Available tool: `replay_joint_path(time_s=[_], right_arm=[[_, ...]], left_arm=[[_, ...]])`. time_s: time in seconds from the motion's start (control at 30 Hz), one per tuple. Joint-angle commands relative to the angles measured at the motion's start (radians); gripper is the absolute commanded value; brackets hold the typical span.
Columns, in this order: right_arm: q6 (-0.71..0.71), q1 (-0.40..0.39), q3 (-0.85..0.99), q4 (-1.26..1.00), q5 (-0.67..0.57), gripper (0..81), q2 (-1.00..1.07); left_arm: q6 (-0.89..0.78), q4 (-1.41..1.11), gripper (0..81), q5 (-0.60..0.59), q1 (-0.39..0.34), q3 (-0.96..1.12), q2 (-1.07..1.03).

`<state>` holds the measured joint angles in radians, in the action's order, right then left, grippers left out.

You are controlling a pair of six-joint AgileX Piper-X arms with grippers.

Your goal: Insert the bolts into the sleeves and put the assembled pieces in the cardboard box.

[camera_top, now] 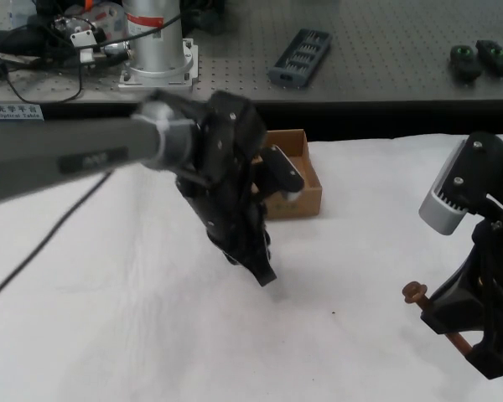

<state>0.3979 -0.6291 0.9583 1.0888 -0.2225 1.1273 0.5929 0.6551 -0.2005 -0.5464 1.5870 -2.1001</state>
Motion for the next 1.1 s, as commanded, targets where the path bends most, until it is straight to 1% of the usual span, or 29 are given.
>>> replay_joint_path(time_s=[0.0, 0.13, 0.2, 0.3, 0.4, 0.5, 0.63, 0.7, 0.8, 0.9, 1.07], right_arm=[[-0.002, 0.004, 0.002, -0.032, -0.011, 2.9, -0.008], [-0.006, -0.002, 0.002, -0.091, -0.011, 2.9, -0.008], [-0.047, -0.002, 0.002, -0.124, -0.011, 2.9, -0.008], [-0.116, -0.002, 0.002, -0.193, -0.046, 2.9, -0.008], [-0.231, -0.002, 0.002, -0.288, -0.128, 2.9, -0.008], [-0.392, -0.002, 0.002, -0.409, -0.246, 2.9, -0.001], [-0.669, -0.002, 0.002, -0.627, -0.397, 2.9, 0.023], [-0.780, -0.002, 0.002, -0.738, -0.439, 2.9, 0.039], [-0.884, -0.002, 0.002, -0.864, -0.454, 2.9, 0.052], [-0.922, -0.002, 0.002, -0.926, -0.454, 2.9, 0.052], [-0.939, -0.002, 0.002, -0.940, -0.454, 2.9, 0.052]], left_arm=[[-0.088, 0.138, 0.6, -0.052, 0.010, -0.030, 0.115], [-0.140, 0.153, 0.6, -0.144, 0.011, -0.151, 0.222], [-0.159, 0.152, 0.6, -0.190, 0.011, -0.226, 0.282], [-0.212, 0.117, 0.6, -0.275, 0.011, -0.359, 0.399], [-0.302, 0.015, 0.6, -0.382, 0.011, -0.482, 0.537], [-0.415, -0.141, 0.6, -0.479, 0.012, -0.596, 0.664], [-0.585, -0.406, 0.6, -0.597, 0.012, -0.712, 0.803], [-0.676, -0.512, 0.6, -0.620, 0.012, -0.754, 0.852], [-0.785, -0.647, 0.6, -0.620, 0.015, -0.806, 0.892], [-0.882, -0.760, 0.6, -0.613, 0.014, -0.829, 0.900], [-0.963, -0.862, 0.6, -0.556, 0.014, -0.829, 0.900]])
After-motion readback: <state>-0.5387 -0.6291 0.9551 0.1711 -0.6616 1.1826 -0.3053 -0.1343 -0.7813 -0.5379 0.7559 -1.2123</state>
